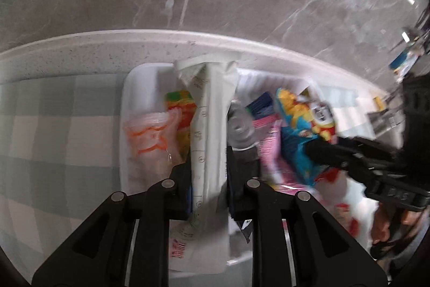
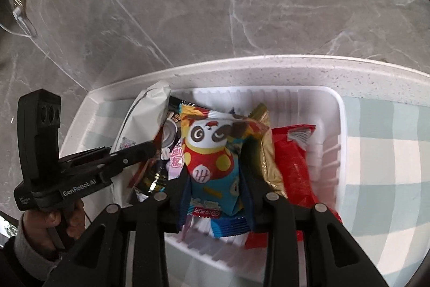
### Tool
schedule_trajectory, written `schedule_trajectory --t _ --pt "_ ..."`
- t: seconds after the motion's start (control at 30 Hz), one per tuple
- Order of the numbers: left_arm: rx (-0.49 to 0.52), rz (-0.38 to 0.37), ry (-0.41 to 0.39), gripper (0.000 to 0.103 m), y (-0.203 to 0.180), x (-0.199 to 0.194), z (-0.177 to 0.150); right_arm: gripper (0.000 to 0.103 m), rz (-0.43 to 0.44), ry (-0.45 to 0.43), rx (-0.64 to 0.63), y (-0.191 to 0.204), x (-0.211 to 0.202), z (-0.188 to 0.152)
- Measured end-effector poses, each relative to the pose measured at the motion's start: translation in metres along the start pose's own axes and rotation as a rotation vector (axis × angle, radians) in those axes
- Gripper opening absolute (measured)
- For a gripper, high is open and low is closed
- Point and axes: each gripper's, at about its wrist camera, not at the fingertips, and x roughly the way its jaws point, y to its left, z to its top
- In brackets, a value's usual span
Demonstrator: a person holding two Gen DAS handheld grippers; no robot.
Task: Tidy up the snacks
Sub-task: 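Carry the white-red and panda packets into the white tray and release them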
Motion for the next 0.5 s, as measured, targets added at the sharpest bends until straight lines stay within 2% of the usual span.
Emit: schedule_trajectory --t 0.1,0.2,0.23,0.27,0.3,0.5 --pt "0.012 0.005 -0.010 0.019 -0.002 -0.001 -0.001 0.040 -0.026 -0.008 -0.025 0.001 -0.001 -0.001" --pt "0.045 0.026 -0.023 0.028 -0.005 -0.005 -0.001 0.043 -0.033 -0.012 -0.037 0.004 -0.006 -0.001" --pt "0.052 0.030 -0.031 0.038 -0.007 -0.008 -0.003 0.045 -0.028 -0.018 -0.043 0.006 -0.010 -0.001" --pt "0.059 0.032 -0.040 0.055 -0.009 -0.013 -0.004 0.047 -0.030 -0.025 -0.045 0.006 -0.013 0.000" --pt "0.066 0.024 -0.053 0.060 -0.011 -0.016 -0.003 0.050 -0.030 -0.033 -0.049 0.008 -0.016 -0.001" --pt "0.084 0.033 -0.083 0.061 -0.017 -0.041 -0.006 0.057 -0.014 -0.076 -0.054 0.016 -0.044 -0.004"
